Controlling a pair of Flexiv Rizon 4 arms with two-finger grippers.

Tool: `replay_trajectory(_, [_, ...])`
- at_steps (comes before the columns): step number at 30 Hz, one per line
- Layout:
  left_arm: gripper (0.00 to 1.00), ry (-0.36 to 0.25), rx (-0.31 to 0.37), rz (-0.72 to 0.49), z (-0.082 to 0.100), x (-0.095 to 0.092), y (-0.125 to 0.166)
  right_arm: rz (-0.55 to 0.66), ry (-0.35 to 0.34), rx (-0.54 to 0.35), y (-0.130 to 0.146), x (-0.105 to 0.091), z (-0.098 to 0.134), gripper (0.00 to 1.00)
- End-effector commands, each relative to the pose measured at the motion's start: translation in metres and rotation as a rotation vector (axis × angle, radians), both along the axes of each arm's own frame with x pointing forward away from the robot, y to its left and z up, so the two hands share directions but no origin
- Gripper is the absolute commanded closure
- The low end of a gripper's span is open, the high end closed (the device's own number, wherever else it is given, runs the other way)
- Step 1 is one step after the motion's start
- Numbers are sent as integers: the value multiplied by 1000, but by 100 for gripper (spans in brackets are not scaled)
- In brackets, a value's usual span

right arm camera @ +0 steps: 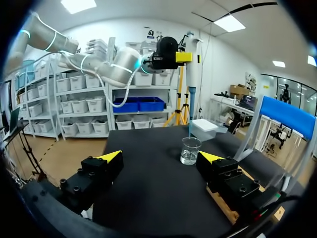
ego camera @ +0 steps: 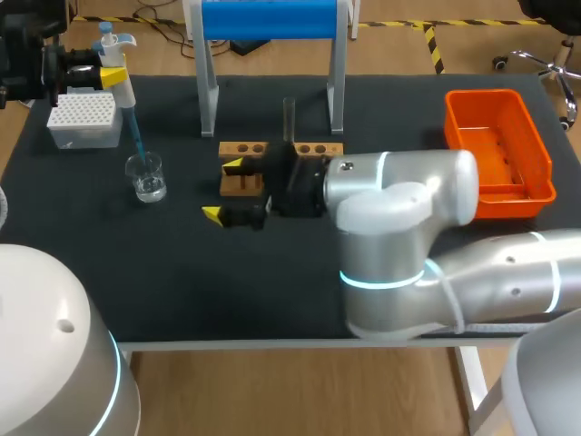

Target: Invert the test tube, pick up the pipette, mount the tip to pipette, aspirate from beaker and dispense into the tube, eject the tip, return the pipette, and cap with the stopper.

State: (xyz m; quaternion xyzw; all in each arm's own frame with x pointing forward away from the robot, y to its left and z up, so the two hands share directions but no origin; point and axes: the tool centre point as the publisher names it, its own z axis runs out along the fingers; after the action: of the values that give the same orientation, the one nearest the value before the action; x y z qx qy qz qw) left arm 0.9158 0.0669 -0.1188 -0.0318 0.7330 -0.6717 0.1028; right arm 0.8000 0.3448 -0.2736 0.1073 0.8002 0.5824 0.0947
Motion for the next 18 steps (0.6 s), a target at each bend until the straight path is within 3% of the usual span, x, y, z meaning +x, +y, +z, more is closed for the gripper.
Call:
replay_trajectory(1, [100,-1,0,0,0,0,0,-96,-28,-15,11,2,-7,0])
replay_trajectory(18, [100,-1,0,0,0,0,0,-162,-15,-66,5,6,-25,0])
